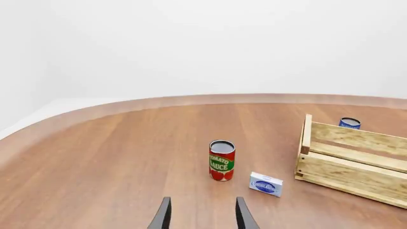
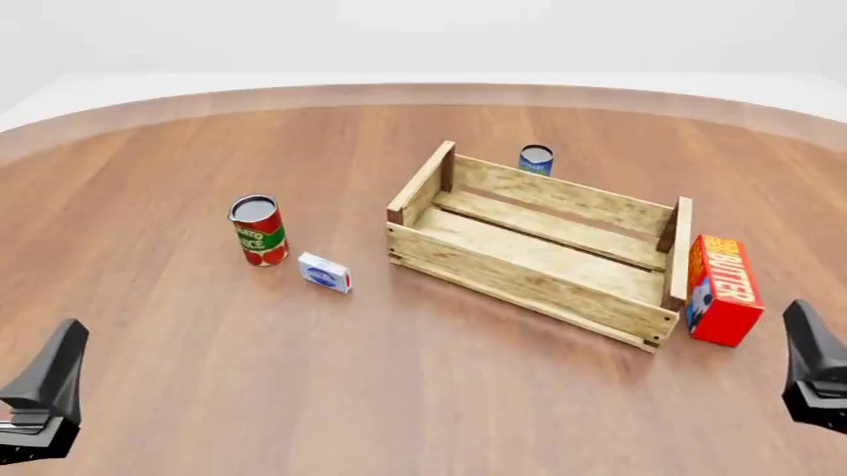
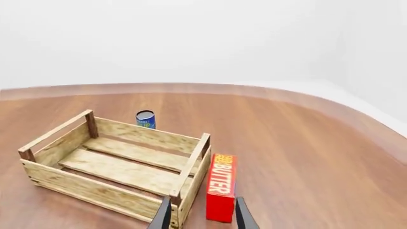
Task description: Pick up the butter and put it in the tray.
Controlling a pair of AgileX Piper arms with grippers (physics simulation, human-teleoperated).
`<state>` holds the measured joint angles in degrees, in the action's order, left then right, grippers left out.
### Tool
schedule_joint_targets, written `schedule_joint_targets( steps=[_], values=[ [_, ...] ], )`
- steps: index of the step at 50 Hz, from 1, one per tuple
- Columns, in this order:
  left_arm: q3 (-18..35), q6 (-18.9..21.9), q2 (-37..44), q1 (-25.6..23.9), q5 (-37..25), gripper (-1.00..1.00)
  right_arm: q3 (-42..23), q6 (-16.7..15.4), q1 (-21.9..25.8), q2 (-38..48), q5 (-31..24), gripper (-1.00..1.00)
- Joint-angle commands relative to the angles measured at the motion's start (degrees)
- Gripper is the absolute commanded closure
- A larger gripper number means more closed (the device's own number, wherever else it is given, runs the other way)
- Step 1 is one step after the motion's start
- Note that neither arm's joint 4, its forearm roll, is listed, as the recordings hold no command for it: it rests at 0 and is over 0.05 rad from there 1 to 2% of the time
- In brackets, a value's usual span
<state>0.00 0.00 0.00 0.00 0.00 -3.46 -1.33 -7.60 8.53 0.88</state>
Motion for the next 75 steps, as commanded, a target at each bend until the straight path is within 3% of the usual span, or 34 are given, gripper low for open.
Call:
schedule_joint_targets(
  steps=[1,35,75],
  values=[
    [0.0,0.0,0.0,0.0,0.0,-1.00,0.6,-0.6,-1.7,3.8,2.8,-1.00],
    [0.0,0.0,0.0,0.0,0.0,-1.00,3.1,-2.2,-5.5,13.0,11.4,-1.00],
    [0.0,0.0,0.0,0.0,0.0,-1.00,3.4,-3.2,-6.5,38.7,33.9,-1.00]
  ],
)
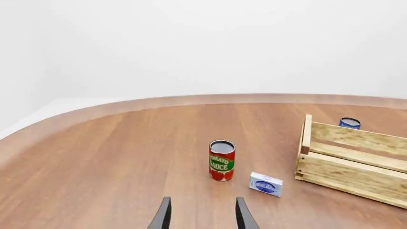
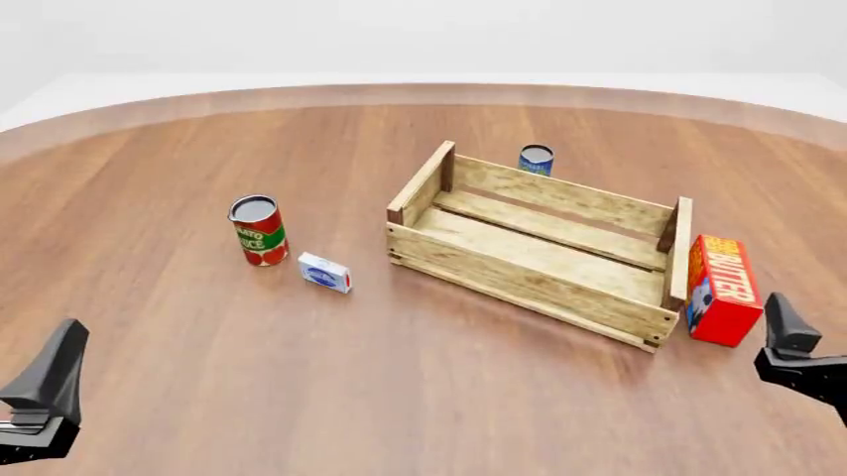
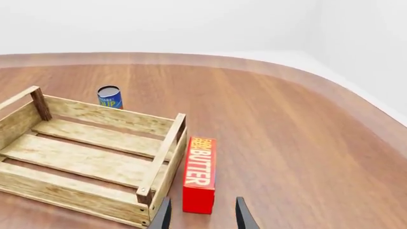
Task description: Pick up the butter and put it in the tray.
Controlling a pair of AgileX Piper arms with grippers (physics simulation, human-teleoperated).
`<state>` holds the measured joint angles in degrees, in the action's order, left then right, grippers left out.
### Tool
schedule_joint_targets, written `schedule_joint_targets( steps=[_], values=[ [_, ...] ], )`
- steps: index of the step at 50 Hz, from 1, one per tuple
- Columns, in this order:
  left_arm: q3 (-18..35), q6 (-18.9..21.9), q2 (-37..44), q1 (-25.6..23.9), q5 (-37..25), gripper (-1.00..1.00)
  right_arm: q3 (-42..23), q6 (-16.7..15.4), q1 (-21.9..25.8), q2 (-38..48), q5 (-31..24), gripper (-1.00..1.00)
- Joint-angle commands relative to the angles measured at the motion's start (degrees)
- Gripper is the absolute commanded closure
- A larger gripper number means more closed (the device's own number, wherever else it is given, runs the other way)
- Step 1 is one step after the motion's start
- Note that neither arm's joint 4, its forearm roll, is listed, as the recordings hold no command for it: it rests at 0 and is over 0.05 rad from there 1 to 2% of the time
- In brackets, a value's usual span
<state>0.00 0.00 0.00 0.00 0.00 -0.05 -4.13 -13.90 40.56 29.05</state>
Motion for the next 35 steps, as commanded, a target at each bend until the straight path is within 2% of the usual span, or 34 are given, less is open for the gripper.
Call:
schedule_joint_targets(
  steps=[1,35],
  values=[
    [0.0,0.0,0.0,0.0,0.0,-1.00,0.0,-0.4,-0.2,7.2,6.1,-1.00],
    [0.0,0.0,0.0,0.0,0.0,-1.00,0.0,-1.1,0.1,23.1,19.9,-1.00]
  ],
)
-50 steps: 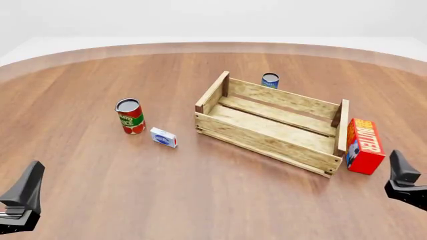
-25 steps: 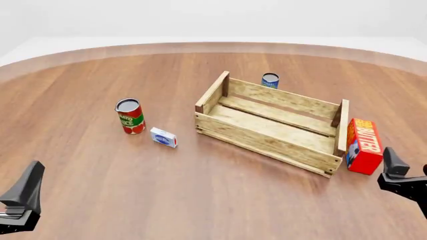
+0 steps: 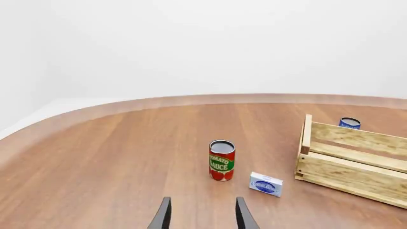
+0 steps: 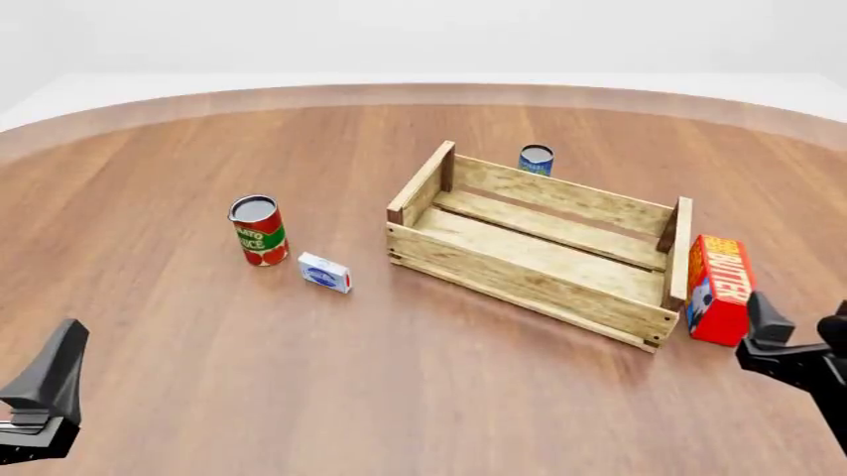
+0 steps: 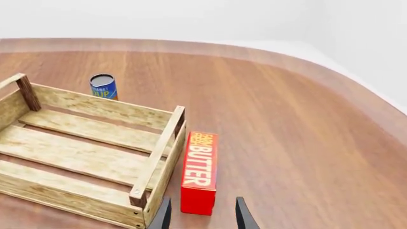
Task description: Pick up the butter and put it in the tray.
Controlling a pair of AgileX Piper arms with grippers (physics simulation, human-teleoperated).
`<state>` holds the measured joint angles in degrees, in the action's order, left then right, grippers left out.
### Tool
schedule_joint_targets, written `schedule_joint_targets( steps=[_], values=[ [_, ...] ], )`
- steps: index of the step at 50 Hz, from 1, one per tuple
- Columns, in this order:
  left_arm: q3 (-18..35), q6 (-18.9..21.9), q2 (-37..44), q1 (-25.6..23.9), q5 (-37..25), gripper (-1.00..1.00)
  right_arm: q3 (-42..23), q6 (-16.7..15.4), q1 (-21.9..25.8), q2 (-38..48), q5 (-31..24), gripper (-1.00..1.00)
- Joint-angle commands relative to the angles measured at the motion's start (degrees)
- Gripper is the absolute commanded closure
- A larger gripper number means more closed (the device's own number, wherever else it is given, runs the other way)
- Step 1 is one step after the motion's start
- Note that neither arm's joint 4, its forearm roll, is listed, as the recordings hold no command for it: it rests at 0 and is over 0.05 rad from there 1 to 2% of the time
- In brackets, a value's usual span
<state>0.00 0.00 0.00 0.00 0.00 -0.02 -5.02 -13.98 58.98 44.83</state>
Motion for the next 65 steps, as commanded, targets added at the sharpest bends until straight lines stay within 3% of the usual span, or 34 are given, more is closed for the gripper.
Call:
schedule_joint_targets(
  steps=[1,15,65],
  values=[
    [0.0,0.0,0.0,0.0,0.0,-1.00,0.0,-0.2,0.2,5.2,4.6,-1.00],
    [0.0,0.0,0.0,0.0,0.0,-1.00,0.0,-0.5,0.4,11.8,10.5,-1.00],
    [0.0,0.0,0.0,0.0,0.0,-1.00,-0.8,-0.7,0.3,23.0,19.9,-1.00]
  ],
)
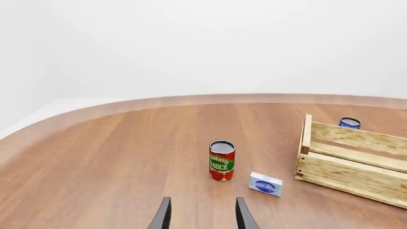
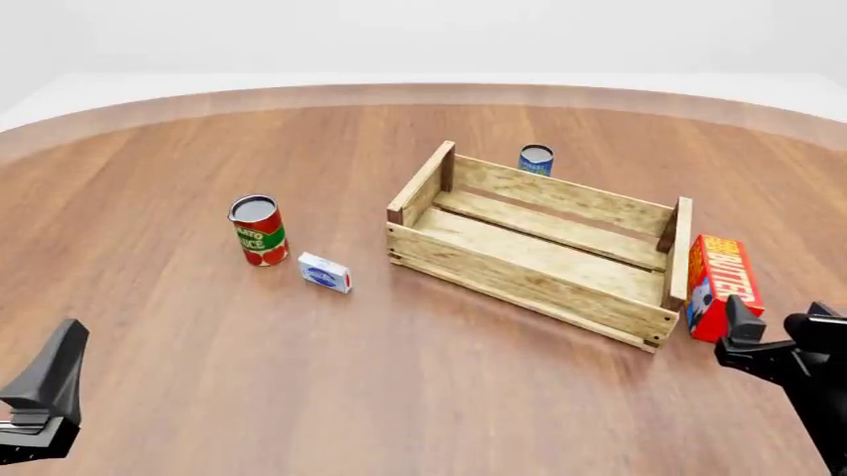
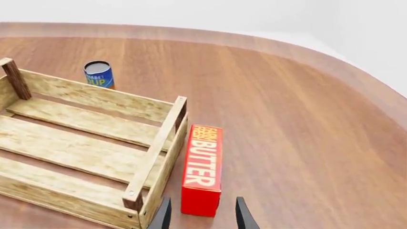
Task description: Pick up the butter and put it in the tray.
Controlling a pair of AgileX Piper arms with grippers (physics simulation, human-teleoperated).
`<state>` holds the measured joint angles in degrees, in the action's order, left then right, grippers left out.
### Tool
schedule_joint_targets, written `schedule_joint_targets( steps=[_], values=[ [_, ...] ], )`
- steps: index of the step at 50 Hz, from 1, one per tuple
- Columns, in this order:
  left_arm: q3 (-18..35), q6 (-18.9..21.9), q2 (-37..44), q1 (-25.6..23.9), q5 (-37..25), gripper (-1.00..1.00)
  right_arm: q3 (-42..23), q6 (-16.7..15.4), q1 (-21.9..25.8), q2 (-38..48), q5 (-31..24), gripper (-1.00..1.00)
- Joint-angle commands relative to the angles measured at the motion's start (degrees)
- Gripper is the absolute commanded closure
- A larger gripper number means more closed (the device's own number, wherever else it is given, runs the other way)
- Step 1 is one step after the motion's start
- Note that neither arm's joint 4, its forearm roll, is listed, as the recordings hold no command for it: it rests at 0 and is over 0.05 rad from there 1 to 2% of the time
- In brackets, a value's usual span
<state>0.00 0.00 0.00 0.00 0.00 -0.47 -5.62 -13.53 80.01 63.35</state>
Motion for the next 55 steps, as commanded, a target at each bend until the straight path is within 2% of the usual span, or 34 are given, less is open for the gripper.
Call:
schedule_joint_targets(
  steps=[1,55],
  values=[
    [0.0,0.0,0.0,0.0,0.0,-1.00,-0.4,-0.1,-0.1,2.1,1.4,-1.00],
    [0.0,0.0,0.0,0.0,0.0,-1.00,-3.2,-0.3,-0.5,9.7,4.9,-1.00]
  ],
)
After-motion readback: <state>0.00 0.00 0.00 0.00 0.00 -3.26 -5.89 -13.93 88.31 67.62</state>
